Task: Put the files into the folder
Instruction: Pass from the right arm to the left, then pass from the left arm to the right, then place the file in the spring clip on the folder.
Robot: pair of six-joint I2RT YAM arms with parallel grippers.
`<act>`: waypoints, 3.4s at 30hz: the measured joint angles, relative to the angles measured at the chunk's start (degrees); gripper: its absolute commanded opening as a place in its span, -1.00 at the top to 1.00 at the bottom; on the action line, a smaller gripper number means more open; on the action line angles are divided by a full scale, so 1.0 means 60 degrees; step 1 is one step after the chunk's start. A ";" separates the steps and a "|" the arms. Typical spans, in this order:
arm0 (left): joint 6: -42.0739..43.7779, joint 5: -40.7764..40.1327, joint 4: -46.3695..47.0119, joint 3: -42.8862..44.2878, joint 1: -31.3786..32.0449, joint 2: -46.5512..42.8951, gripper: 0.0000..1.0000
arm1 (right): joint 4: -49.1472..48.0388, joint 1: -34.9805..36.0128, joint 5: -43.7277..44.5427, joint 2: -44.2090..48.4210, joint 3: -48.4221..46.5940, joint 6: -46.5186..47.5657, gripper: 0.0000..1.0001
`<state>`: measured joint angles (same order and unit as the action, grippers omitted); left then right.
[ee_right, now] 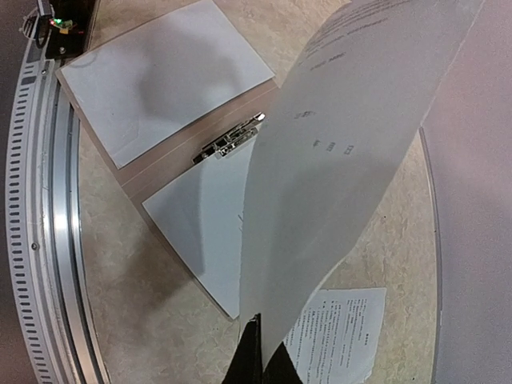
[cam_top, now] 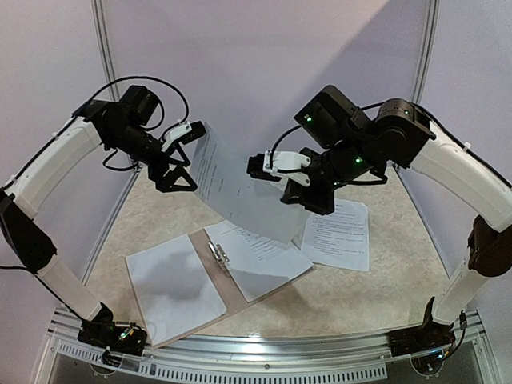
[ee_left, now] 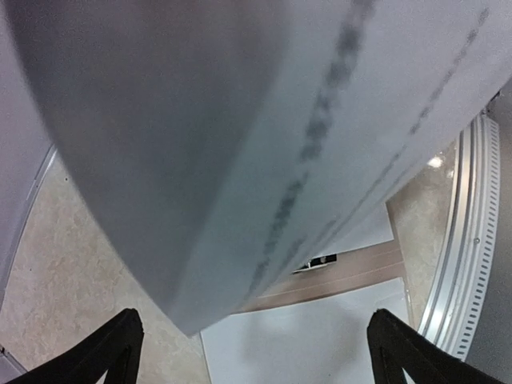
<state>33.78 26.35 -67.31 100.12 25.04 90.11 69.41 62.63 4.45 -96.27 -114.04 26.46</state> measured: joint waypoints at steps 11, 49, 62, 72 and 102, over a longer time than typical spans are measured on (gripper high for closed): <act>0.0131 0.0838 0.0066 0.0208 0.0018 0.0262 -0.50 | -0.0871 0.0000 -0.0029 0.0477 0.1366 0.0178 1.00; 0.1483 0.0546 -0.1523 0.1494 0.1847 0.0200 1.00 | -0.5078 -0.0583 -0.2459 0.0510 0.3136 -0.1282 0.14; 0.1770 0.0193 -0.1566 0.1523 0.1891 0.0229 1.00 | -0.4608 -0.0860 -0.2259 -0.0280 0.2269 -0.2033 0.69; 0.1774 -0.0262 -0.1588 0.1523 0.1916 0.0313 1.00 | -0.3993 -0.1279 -0.1519 -0.0390 0.1996 -0.2688 0.21; 0.1086 -0.1013 -0.1632 0.1432 0.1843 0.0503 -0.97 | -0.2557 -0.2612 -0.4521 -0.1450 0.0339 -0.4561 1.00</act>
<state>40.29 20.27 -77.10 108.71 36.10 93.12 54.06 46.96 -22.68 -104.97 -112.01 -0.91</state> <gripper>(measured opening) 0.983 0.003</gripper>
